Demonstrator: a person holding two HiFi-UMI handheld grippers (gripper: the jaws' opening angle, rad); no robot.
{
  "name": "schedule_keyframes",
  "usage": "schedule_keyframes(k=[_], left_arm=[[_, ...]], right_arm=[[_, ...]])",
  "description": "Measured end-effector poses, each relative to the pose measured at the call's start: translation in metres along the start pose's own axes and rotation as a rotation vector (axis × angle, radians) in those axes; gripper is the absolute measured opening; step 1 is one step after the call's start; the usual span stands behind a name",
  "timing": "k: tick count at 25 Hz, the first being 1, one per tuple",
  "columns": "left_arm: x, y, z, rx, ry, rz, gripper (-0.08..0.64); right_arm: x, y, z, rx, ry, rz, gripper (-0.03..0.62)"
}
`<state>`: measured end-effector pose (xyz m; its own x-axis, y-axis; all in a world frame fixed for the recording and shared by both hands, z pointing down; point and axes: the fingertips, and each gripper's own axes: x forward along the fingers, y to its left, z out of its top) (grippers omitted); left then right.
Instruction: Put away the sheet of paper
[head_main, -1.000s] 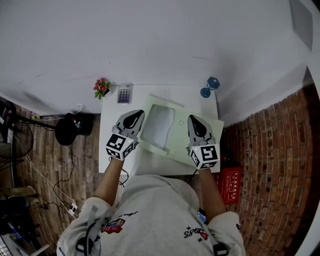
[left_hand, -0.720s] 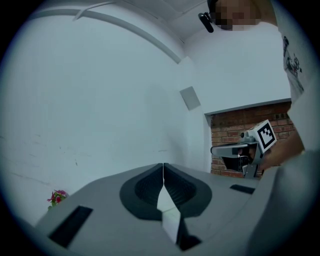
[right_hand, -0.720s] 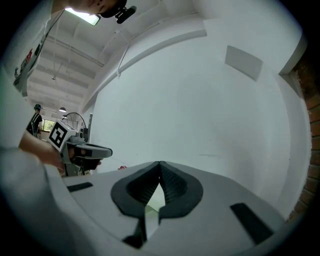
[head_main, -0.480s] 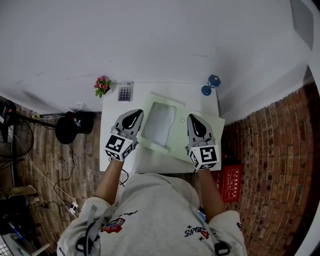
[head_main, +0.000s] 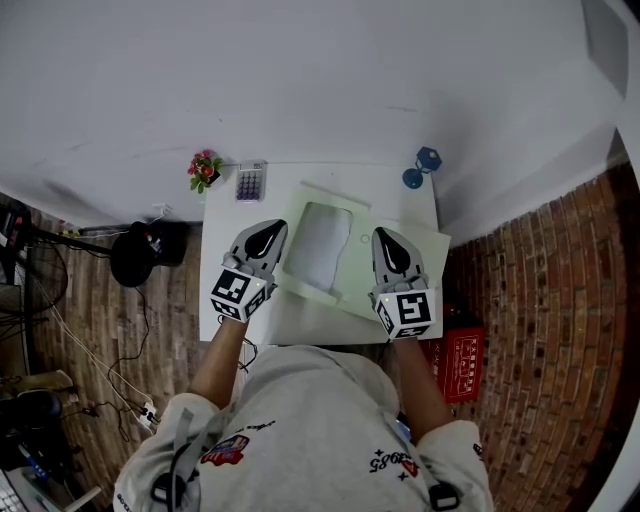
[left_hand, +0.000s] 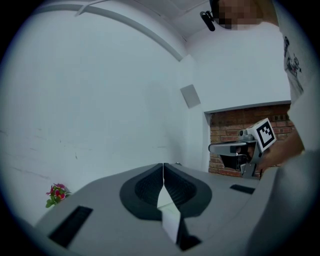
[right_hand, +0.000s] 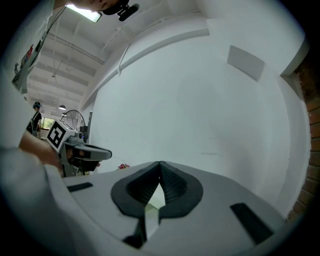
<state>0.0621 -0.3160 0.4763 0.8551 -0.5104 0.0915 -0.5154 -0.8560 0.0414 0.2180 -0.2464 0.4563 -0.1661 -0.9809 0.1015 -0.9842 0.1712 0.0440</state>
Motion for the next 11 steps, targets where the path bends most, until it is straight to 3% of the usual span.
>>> schedule_keyframes(k=[11], left_arm=[[-0.0016,0.0008,-0.0029,-0.009,0.006,0.004,0.023]], right_arm=[[-0.0040,-0.0035,-0.0050,0.007,0.013,-0.007,-0.003]])
